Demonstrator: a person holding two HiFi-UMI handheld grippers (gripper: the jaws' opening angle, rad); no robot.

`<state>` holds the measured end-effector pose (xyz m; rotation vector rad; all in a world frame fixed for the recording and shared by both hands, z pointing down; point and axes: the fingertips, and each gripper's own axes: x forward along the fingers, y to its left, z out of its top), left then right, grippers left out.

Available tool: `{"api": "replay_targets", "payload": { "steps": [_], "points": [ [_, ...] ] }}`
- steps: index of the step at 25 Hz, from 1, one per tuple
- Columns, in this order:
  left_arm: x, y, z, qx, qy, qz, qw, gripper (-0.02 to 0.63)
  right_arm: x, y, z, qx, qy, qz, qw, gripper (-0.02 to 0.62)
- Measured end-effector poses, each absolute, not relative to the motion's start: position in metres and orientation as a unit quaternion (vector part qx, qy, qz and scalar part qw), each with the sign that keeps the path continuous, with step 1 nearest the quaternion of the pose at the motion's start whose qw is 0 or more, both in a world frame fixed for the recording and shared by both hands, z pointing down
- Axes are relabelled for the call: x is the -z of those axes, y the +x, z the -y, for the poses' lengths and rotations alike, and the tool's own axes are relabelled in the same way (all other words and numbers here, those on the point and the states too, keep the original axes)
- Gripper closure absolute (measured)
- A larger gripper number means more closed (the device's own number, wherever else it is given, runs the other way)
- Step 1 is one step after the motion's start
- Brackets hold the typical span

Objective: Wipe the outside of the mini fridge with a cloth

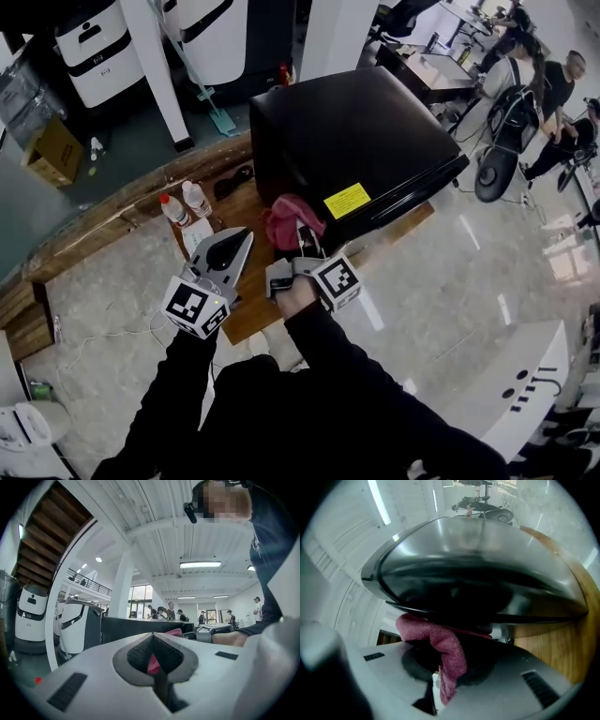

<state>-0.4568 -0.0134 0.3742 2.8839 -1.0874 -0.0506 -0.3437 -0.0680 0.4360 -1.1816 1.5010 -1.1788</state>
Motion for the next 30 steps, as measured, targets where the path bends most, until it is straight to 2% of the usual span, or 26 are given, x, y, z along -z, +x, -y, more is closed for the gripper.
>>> {"api": "replay_targets", "payload": {
  "steps": [6, 13, 30],
  "points": [
    [-0.387, -0.45, 0.016, 0.008, 0.946, 0.322, 0.025, 0.6, -0.447, -0.34, 0.067, 0.469, -0.48, -0.59, 0.448, 0.534],
    [-0.423, -0.451, 0.022, -0.004, 0.959, 0.283, 0.032, 0.6, -0.499, -0.341, 0.068, 0.481, -0.504, -0.557, 0.451, 0.534],
    [-0.564, -0.446, 0.034, -0.044, 0.954, 0.261, 0.137, 0.6, -0.663, -0.34, 0.071, 0.534, -0.539, -0.496, 0.421, 0.532]
  ]
}}
